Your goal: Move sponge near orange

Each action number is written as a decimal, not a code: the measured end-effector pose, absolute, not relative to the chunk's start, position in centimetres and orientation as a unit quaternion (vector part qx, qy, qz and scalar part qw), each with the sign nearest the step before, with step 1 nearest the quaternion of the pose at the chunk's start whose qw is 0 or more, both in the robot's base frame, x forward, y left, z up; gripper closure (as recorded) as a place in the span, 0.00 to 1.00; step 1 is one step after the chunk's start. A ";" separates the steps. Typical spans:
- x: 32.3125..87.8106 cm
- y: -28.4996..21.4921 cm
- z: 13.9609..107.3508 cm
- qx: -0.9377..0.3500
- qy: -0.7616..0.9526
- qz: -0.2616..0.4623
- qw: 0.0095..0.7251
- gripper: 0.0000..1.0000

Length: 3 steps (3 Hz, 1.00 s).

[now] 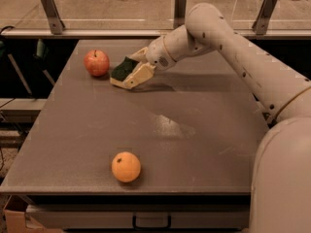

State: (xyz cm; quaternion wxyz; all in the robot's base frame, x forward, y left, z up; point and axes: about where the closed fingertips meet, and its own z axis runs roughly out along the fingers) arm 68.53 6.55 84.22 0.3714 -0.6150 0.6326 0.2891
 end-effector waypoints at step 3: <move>69.4 9.1 84.2 -0.616 0.630 0.287 0.376 0.06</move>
Offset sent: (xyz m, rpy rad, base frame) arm 0.0132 0.0218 0.0013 0.0032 -0.0160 -0.0154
